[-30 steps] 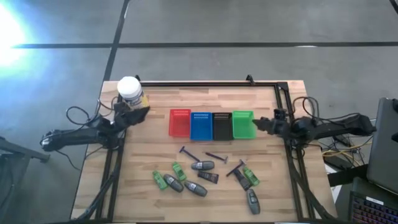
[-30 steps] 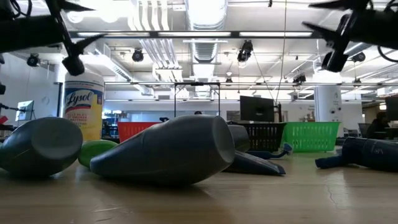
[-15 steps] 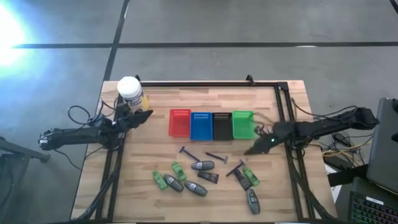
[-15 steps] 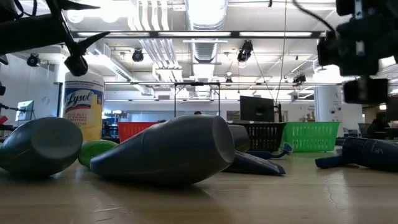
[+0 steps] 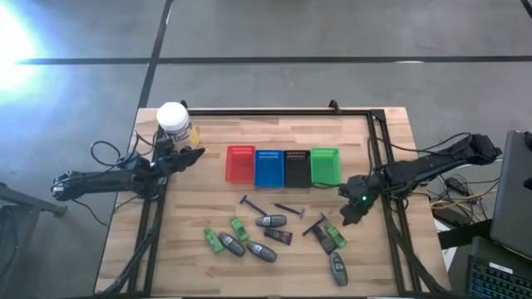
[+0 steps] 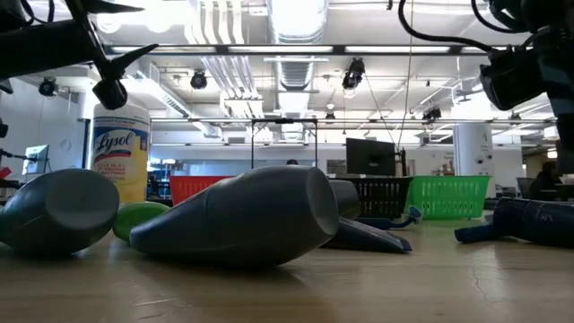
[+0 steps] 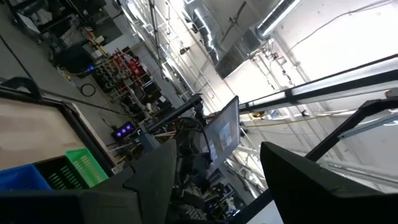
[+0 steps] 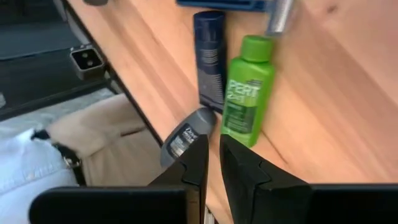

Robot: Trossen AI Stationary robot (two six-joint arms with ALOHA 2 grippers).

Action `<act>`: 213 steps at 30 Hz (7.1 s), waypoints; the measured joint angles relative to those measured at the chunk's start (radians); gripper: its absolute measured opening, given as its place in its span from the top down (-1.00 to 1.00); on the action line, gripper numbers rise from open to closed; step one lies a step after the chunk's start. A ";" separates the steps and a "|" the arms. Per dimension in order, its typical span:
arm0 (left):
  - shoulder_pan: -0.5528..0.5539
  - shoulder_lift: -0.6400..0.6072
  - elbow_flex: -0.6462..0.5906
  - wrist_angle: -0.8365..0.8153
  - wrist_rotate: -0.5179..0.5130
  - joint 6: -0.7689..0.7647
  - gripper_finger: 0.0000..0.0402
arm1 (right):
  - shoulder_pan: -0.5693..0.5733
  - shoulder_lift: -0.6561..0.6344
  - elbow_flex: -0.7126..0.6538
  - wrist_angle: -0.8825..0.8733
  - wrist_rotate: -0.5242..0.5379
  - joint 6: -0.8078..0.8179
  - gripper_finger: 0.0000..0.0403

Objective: Pick & Place Travel size toiletries
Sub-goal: Put the green shampoo into the black basket, then put the blue shave cream into the green basket

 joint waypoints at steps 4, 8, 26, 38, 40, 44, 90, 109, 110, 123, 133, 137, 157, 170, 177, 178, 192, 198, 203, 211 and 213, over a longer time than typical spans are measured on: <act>0.000 0.000 0.000 -0.015 0.029 0.001 -0.19 | 0.017 0.065 -0.013 -0.019 0.013 0.075 0.71; 0.000 0.000 0.000 -0.074 0.067 0.001 -0.19 | 0.049 0.138 -0.004 -0.056 0.042 0.158 0.45; 0.000 0.000 0.000 -0.291 0.212 0.061 -0.19 | 0.311 0.627 0.385 -0.306 0.259 0.288 -0.58; 0.000 0.000 0.000 -0.291 0.210 0.036 -0.19 | 0.317 0.777 0.463 -0.343 0.276 0.191 -0.38; 0.000 0.000 0.000 -0.291 0.210 0.031 -0.19 | 0.317 0.792 0.458 -0.341 0.276 0.159 -0.31; 0.000 0.000 0.000 -0.291 0.209 0.017 -0.19 | 0.317 0.798 0.444 -0.336 0.282 0.084 -0.14; 0.000 0.008 0.000 -0.321 0.092 -0.027 -0.19 | -0.450 0.153 0.237 -0.045 0.348 -0.076 0.35; 0.000 0.008 0.000 -0.322 0.078 -0.037 -0.19 | -0.487 0.569 0.318 0.252 0.325 -0.074 0.27; 0.000 0.008 0.000 -0.322 0.078 -0.041 -0.19 | -0.491 0.578 0.321 0.251 0.321 -0.072 0.24; 0.000 0.008 0.000 -0.321 0.080 -0.053 -0.19 | -0.464 0.487 0.327 0.228 0.301 -0.085 -0.34; 0.000 0.008 0.000 -0.322 0.082 -0.054 -0.19 | -0.284 0.319 0.327 -0.259 0.287 -0.215 -0.47; 0.000 0.008 0.000 -0.322 0.082 -0.054 -0.19 | -0.138 0.305 0.325 -0.394 0.274 -0.185 -0.42; 0.000 0.013 0.000 -0.356 0.136 -0.105 -0.19 | 0.255 0.698 0.495 -0.212 0.425 -0.099 -0.62; 0.000 0.014 0.000 -0.419 0.143 -0.107 -0.19 | 0.267 0.929 0.620 -0.290 0.461 0.074 -0.30; 0.000 0.014 0.000 -0.419 0.142 -0.106 -0.19 | 0.278 0.930 0.667 -0.364 0.487 0.060 0.24; 0.000 0.014 0.000 -0.418 0.142 -0.106 -0.19 | 0.282 0.918 0.669 -0.376 0.497 0.063 0.32; 0.000 0.014 0.000 -0.419 0.142 -0.106 -0.19 | 0.269 0.582 0.617 -0.416 0.685 0.227 0.65; 0.000 0.014 0.000 -0.419 0.142 -0.106 -0.19 | 0.075 0.319 0.531 -0.473 0.798 0.247 0.65; 0.000 0.014 0.000 -0.419 0.142 -0.105 -0.19 | -0.231 0.175 0.450 -0.451 0.791 0.111 0.63; 0.000 0.014 0.000 -0.419 0.142 -0.105 -0.19 | -0.641 0.218 0.304 -0.246 0.483 -0.139 0.46; 0.000 0.014 0.000 -0.419 0.141 -0.105 -0.19 | -0.665 0.257 0.292 -0.237 0.452 -0.165 0.41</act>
